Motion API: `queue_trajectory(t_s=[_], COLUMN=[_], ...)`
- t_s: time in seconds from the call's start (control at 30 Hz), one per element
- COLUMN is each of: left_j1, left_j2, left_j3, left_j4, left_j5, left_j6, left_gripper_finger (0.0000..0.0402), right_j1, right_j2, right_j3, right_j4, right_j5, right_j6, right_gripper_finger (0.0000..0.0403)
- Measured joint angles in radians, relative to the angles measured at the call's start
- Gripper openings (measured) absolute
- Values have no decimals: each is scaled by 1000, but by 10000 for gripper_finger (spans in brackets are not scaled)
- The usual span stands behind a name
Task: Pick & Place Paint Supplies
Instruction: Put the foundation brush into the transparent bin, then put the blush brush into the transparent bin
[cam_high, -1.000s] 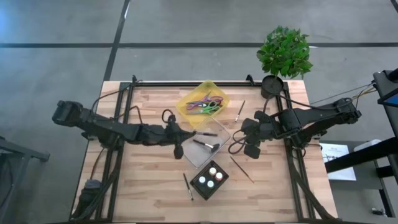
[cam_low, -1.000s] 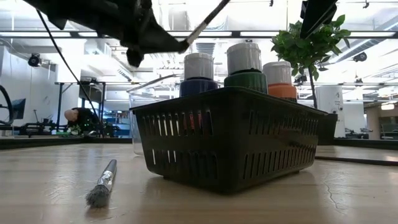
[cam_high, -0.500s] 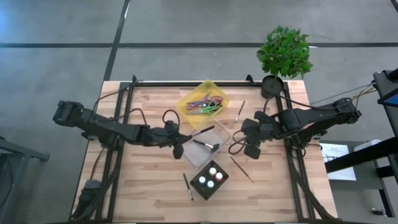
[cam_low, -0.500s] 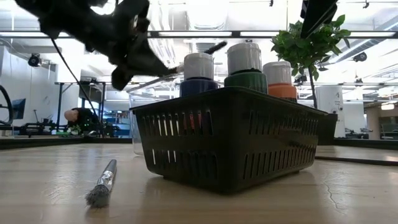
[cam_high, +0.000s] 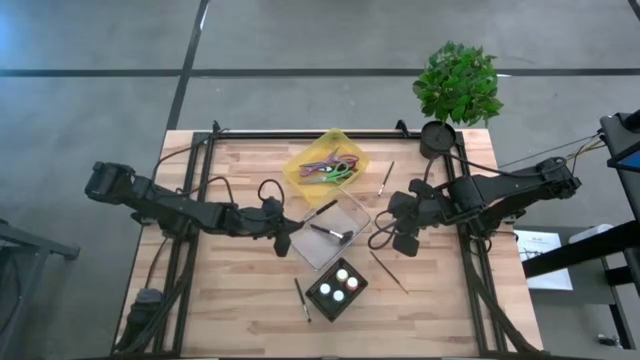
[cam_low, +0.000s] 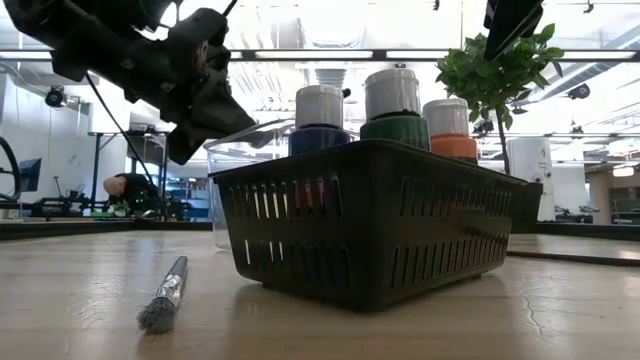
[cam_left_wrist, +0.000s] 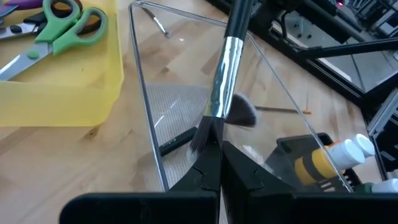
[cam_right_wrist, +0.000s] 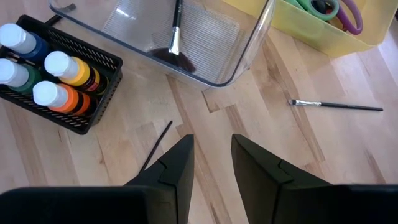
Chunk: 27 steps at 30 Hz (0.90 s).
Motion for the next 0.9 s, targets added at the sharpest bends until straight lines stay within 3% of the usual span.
queue_trajectory(t_s=[0.33, 0.67, 0.9], left_j1=[0, 0, 0], left_j2=[0, 0, 0], left_j3=[0, 0, 1], left_j4=[0, 8, 36], left_j5=[11, 30, 37], left_j6=[7, 55, 104], left_gripper_finger=[2, 62, 73], right_j1=[0, 0, 0], right_j2=[0, 0, 0], right_j3=[0, 0, 0], right_j4=[0, 0, 0], right_j5=[0, 2, 2], right_j6=[2, 2, 2], right_gripper_finger=[107, 107, 107])
